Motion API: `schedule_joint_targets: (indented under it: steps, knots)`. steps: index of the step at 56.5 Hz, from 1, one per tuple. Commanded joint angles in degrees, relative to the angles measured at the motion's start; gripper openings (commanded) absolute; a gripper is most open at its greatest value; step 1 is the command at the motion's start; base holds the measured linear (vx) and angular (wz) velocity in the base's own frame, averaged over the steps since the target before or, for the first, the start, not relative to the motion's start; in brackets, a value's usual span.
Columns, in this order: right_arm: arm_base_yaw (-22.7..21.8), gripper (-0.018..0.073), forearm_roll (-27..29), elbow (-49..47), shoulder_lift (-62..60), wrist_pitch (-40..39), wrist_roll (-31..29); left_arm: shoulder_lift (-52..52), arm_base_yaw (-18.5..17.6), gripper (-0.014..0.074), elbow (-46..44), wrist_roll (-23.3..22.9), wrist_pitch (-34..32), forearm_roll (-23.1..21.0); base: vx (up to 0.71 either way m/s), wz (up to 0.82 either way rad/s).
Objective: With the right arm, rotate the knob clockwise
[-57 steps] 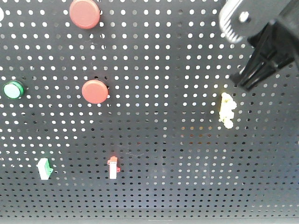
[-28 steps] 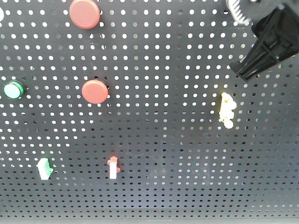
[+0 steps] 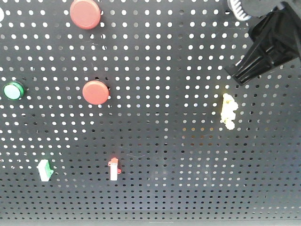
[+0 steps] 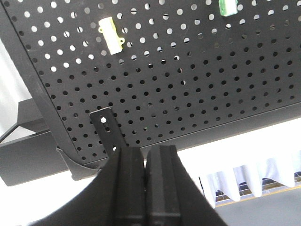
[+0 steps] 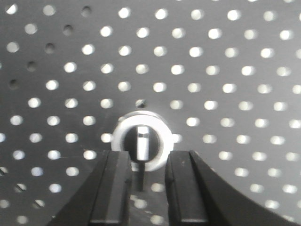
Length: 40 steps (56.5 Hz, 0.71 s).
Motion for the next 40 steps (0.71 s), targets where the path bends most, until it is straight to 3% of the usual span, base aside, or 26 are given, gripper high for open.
schedule_joint_targets:
  steps: [1,16,30,40]
  knots:
    - [-0.08,0.0275,-3.52,-1.84,-0.21,-0.97,0.07,0.62,-0.49,-0.0006,0.92,-0.22,-4.75,-0.26,0.0,0.0]
    - [-0.08,0.023,-7.65,-1.84,0.34,-0.34,1.75,0.62,-0.49,-0.0006,0.92,-0.22,-4.75,-0.26,0.0,0.0]
    - [-0.14,0.0205,-8.21,-1.84,0.34,0.12,2.42,0.62,-0.49,-0.0006,0.92,-0.22,-4.75,-0.26,0.0,0.0]
    - [-3.06,0.0205,-7.72,-1.84,0.34,-0.1,3.86,0.62,-0.49,-0.0006,0.92,-0.22,-4.75,-0.26,0.0,0.0]
